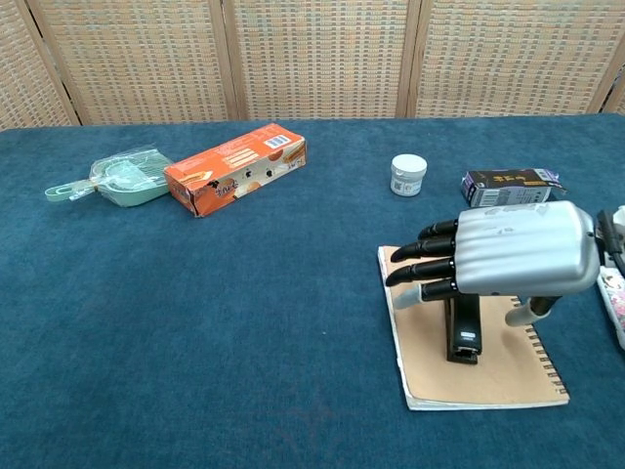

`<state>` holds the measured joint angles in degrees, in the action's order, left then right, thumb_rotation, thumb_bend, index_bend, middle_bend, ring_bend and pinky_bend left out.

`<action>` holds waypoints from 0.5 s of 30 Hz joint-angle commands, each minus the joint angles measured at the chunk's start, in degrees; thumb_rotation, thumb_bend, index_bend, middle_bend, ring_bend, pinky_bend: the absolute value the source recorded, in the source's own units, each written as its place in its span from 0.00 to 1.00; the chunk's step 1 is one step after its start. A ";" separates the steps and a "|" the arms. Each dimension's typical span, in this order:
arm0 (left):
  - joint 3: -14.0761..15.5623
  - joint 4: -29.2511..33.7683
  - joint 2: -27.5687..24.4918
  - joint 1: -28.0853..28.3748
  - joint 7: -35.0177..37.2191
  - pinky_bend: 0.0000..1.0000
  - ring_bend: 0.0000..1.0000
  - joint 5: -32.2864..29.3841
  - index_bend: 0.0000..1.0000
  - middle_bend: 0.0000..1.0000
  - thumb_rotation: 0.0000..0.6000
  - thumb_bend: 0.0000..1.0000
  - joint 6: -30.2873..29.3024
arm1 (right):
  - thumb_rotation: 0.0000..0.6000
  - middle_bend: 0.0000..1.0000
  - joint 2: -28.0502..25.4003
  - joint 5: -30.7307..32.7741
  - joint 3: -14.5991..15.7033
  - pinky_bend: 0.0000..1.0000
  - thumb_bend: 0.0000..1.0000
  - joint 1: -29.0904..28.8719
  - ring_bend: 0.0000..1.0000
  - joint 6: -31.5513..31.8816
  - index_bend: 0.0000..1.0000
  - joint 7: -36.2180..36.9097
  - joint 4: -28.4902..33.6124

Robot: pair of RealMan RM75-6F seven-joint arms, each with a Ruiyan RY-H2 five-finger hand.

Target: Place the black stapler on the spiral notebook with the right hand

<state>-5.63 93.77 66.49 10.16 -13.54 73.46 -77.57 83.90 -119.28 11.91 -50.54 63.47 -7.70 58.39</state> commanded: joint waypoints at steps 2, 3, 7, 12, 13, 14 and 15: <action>0.05 0.20 -0.15 0.01 0.16 0.00 0.00 0.03 0.00 0.00 1.00 0.03 0.05 | 1.00 0.00 -3.10 1.49 -0.77 0.04 0.00 1.28 0.00 -1.19 0.02 -6.35 3.77; 0.08 0.29 -0.21 -0.01 0.25 0.00 0.00 0.12 0.00 0.00 1.00 0.03 0.01 | 1.00 0.00 -3.88 1.88 -0.92 0.03 0.00 1.73 0.00 -0.63 0.02 -6.86 4.85; 0.23 0.75 -0.59 -0.17 0.80 0.00 0.00 0.73 0.00 0.00 1.00 0.04 -0.38 | 1.00 0.00 -8.32 4.36 -2.27 0.02 0.00 4.99 0.00 4.33 0.01 -9.14 10.60; 0.42 1.29 -1.19 -0.52 1.75 0.00 0.00 1.87 0.00 0.00 1.00 0.04 -1.28 | 1.00 0.00 -14.33 11.02 -3.72 0.00 0.00 13.22 0.00 13.39 0.00 -9.97 19.32; 0.47 1.39 -1.27 -0.58 1.96 0.00 0.00 2.15 0.00 0.00 1.00 0.03 -1.47 | 1.00 0.00 -15.11 12.05 -3.78 0.00 0.00 14.85 0.00 15.00 0.00 -10.33 20.69; 0.58 1.50 -1.38 -0.68 2.23 0.00 0.00 2.57 0.00 0.00 1.00 0.04 -1.71 | 1.00 0.00 -16.13 14.15 -4.00 0.00 0.00 17.65 0.00 17.74 0.00 -10.54 22.65; 0.67 1.55 -1.45 -0.74 2.40 0.00 0.00 2.89 0.00 0.00 1.00 0.03 -1.87 | 1.00 0.00 -16.56 15.68 -4.15 0.00 0.00 19.56 0.00 19.50 0.00 -10.56 23.85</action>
<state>-5.07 95.21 65.15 9.52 -11.36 76.07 -79.24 70.68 -108.80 8.78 -37.18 76.88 -17.35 77.13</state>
